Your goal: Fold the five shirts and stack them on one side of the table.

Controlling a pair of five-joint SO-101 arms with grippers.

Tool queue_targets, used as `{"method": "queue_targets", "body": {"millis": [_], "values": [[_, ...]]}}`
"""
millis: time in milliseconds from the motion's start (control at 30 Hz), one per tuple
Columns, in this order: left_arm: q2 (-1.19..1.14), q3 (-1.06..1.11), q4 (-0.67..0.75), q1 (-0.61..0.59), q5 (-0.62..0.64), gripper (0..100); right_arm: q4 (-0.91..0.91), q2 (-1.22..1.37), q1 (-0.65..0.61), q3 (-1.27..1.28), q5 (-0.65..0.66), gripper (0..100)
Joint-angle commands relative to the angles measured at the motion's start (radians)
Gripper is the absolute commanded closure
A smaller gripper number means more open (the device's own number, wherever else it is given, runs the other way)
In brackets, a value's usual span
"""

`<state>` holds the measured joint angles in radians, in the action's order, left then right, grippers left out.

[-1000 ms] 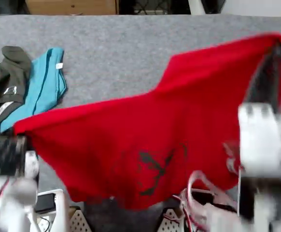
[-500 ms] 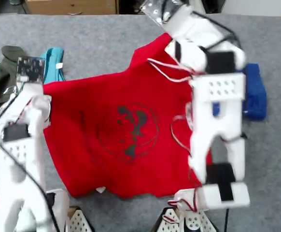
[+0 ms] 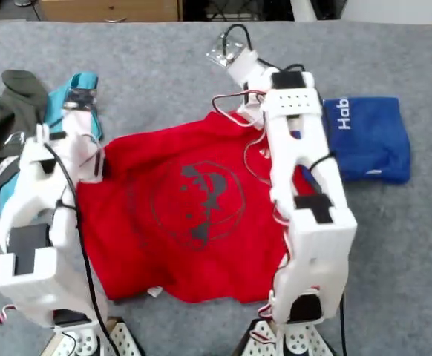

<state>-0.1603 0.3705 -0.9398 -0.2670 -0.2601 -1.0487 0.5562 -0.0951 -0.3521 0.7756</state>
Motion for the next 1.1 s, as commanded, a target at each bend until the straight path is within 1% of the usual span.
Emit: {"method": "queue_targets", "body": {"millis": [0,33,67,133,167,233,400,500,567,667,733,800,933,1000,1067], "values": [[0.028,-0.13,-0.16,-0.031,-0.002,75,0.117,0.076,-0.012,-0.005,-0.087,98.5],[0.051,-0.157,-0.216,-0.039,-0.008,75,0.141,0.104,-0.012,-0.007,-0.107,98.5],[0.075,-0.176,-0.279,-0.041,-0.044,74,0.161,0.13,-0.012,-0.007,-0.124,98.5],[0.124,-0.202,-0.405,-0.041,-0.166,75,0.187,0.171,-0.011,-0.015,-0.144,98.5],[0.153,-0.211,-0.448,-0.041,-0.187,75,0.195,0.18,-0.006,-0.018,-0.146,98.5],[0.199,-0.222,-0.486,-0.054,-0.16,74,0.196,0.186,0.014,-0.031,-0.147,98.5],[0.287,-0.24,-0.474,-0.148,-0.193,74,0.198,0.206,0.021,-0.036,-0.146,98.5],[0.293,-0.329,-0.463,-0.185,-0.193,74,0.199,0.206,0.018,-0.036,-0.146,98.5],[0.265,-0.357,-0.394,-0.189,-0.192,75,0.199,0.208,0.017,-0.036,-0.144,98.5],[0.167,-0.357,-0.255,-0.176,-0.192,75,0.199,0.208,0.017,-0.036,-0.144,98.5],[0.075,-0.372,-0.215,-0.151,-0.192,75,0.204,0.208,0.017,-0.035,-0.137,98.5],[-0.02,-0.418,-0.224,-0.125,-0.192,75,0.212,0.208,0.017,-0.027,-0.114,98.5],[-0.19,-0.519,-0.258,-0.082,-0.184,75,0.212,0.208,0.014,-0.027,-0.109,98.5],[-0.253,-0.565,-0.29,-0.062,-0.152,75,0.212,0.208,0.014,-0.027,-0.109,98.5],[-0.278,-0.608,-0.336,-0.045,-0.147,75,0.212,0.208,0.014,-0.027,-0.109,98.5]]}}
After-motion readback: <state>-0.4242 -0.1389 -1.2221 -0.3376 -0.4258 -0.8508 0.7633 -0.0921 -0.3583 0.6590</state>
